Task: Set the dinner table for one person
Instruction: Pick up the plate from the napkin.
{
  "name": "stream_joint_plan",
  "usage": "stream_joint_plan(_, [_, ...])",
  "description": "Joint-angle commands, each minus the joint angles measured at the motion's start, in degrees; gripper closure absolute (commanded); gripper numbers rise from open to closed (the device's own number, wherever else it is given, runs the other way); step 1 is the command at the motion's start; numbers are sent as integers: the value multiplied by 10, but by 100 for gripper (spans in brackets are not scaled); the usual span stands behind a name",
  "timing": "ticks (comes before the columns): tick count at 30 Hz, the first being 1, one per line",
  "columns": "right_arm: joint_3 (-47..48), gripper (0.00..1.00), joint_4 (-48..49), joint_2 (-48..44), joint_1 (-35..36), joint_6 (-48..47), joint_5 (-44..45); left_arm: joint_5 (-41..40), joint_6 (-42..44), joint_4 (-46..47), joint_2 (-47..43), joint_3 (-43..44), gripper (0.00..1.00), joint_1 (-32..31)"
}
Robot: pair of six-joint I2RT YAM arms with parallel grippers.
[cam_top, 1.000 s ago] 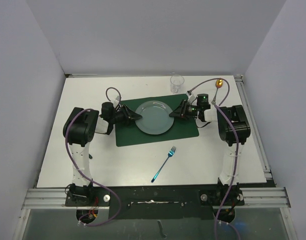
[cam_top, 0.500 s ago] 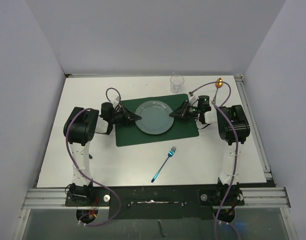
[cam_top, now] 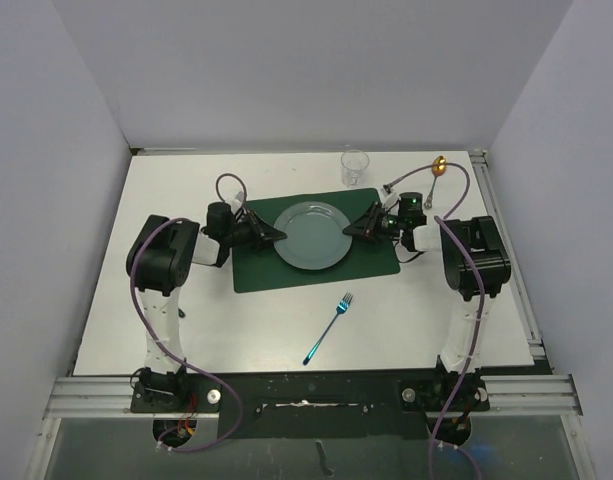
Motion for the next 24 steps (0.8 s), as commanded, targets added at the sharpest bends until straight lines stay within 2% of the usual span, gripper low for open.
stream_joint_plan(1, [0, 100, 11, -101, 32, -27, -19, -19, 24, -26, -76, 52, 100, -50])
stream_joint_plan(12, [-53, 100, -81, -254, 32, -77, 39, -18, 44, -92, -121, 134, 100, -125])
stream_joint_plan(17, [-91, 100, -105, -317, 32, -85, 64, -6, 61, -119, -109, 170, 100, -165])
stream_joint_plan(24, [-117, 100, -211, -410, 32, -127, 149, 9, 92, -169, -67, 233, 100, -215])
